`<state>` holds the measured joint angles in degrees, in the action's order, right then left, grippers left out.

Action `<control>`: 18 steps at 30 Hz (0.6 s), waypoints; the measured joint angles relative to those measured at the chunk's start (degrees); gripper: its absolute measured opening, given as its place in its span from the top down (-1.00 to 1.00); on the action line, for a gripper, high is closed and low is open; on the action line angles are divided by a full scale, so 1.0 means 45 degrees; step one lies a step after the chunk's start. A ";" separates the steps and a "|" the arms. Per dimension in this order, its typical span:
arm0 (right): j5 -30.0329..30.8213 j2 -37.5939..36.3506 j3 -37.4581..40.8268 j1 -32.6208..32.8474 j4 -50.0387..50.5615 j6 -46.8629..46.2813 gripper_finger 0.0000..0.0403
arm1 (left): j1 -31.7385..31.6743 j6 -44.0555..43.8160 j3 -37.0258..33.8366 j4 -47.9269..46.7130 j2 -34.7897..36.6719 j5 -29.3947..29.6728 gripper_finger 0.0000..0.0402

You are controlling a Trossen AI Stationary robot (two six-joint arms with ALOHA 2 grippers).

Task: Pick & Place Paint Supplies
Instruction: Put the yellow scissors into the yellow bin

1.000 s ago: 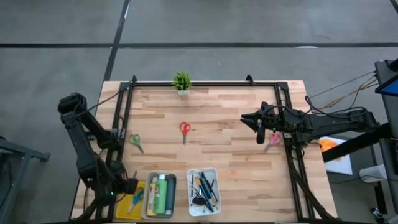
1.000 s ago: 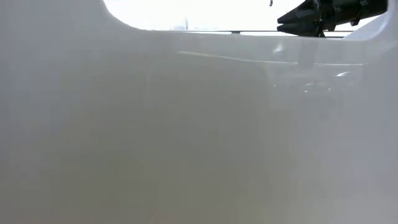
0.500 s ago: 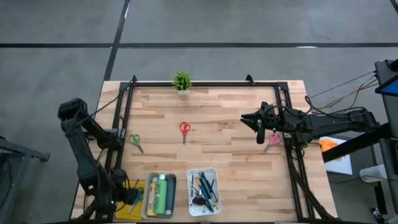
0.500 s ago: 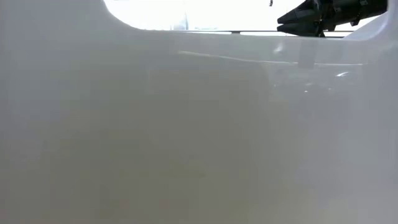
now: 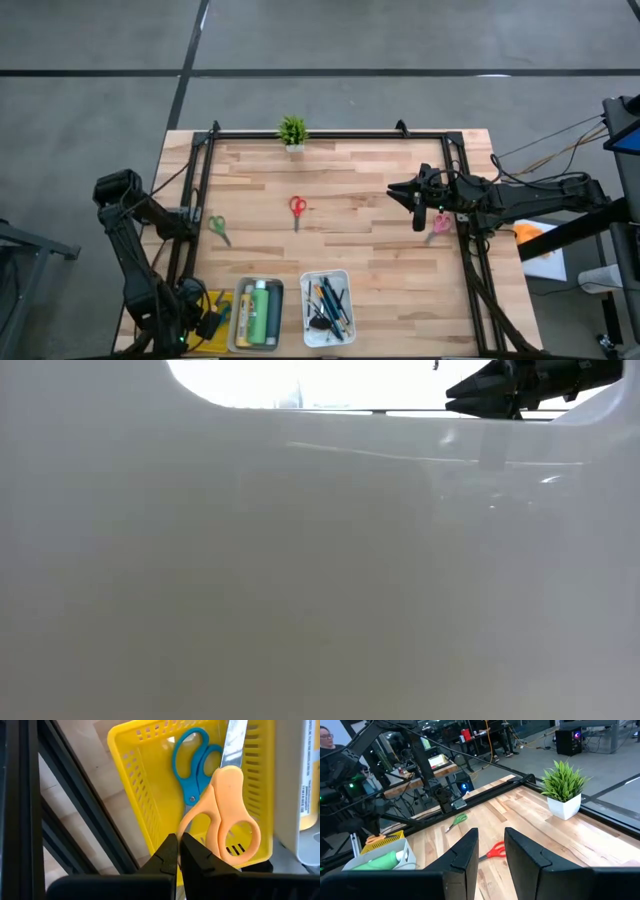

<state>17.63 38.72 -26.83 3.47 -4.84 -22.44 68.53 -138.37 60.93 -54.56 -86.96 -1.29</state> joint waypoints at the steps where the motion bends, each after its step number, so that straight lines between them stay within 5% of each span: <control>1: 0.0000 0.0000 0.0000 0.0005 0.0004 0.0000 0.54 | 0.0000 0.0056 0.0000 0.0000 -0.0021 -0.0010 0.96; 18: 0.0000 0.0000 0.0000 0.0005 0.0000 0.0000 0.54 | 0.0000 0.2788 -0.0053 0.0981 -0.0134 -0.0147 0.96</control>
<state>17.63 38.72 -26.83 3.49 -4.84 -22.44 68.53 -125.82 60.69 -50.15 -87.57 -1.96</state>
